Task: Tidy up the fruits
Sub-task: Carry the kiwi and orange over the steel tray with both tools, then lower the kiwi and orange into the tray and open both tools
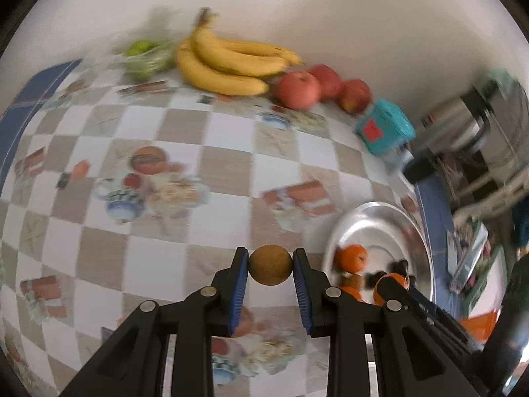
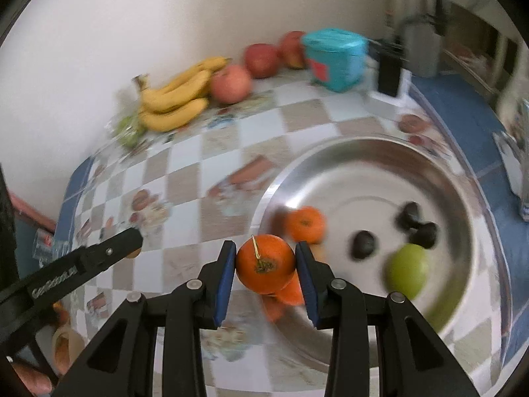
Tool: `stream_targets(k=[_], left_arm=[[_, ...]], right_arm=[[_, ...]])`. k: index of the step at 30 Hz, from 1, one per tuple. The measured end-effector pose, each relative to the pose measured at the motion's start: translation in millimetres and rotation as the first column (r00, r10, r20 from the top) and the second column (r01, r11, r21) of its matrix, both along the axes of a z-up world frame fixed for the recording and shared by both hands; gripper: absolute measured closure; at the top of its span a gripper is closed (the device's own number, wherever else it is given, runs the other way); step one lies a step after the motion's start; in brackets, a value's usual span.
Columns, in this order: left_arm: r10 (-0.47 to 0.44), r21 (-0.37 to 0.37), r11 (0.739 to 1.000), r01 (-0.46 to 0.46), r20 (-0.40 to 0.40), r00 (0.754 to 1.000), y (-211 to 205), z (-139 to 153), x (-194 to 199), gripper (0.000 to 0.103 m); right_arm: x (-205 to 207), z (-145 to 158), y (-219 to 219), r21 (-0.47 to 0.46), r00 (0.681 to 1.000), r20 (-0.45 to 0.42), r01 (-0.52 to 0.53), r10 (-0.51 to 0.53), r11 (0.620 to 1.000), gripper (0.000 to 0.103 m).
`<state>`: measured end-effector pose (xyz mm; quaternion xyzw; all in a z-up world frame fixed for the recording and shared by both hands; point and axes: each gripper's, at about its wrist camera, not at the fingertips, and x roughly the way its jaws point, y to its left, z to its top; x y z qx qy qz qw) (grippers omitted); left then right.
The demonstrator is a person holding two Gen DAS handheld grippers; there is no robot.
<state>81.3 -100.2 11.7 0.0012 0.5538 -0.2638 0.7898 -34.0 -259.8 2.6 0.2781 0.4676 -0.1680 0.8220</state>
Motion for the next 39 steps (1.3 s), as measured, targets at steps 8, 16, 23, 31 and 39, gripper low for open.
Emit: stream_targets(k=[8,16,23,31,39], left_arm=[[-0.172,0.066,0.984,0.168,0.051,0.984,-57,-11,-39,0.074],[-0.191,0.042,0.981,0.188,0.07,0.979,-72,-15,-45,0.074],[-0.184,0.023,0.983,0.183,0.062,0.981,-79,-28,-43,0.074],[-0.183,0.05,0.982,0.182,0.023,0.983,-84,-42,-43,0.073],[-0.174,0.049,0.984,0.173,0.016,0.985,-82,-43,-43,0.072]], right_arm=[[-31,-6,-31,0.003,0.994,-0.025,0.106,-0.106,0.994,0.064],[-44,-14,-37,0.015,0.991,-0.054,0.119,-0.118,0.993,0.064],[-44,-23,-36,0.033,0.99,-0.087,0.117,-0.114,0.993,0.064],[-42,-30,-34,0.037,0.988,-0.112,0.108,-0.103,0.994,0.064],[-38,-38,-31,0.045,0.986,-0.143,0.094,-0.087,0.995,0.064]])
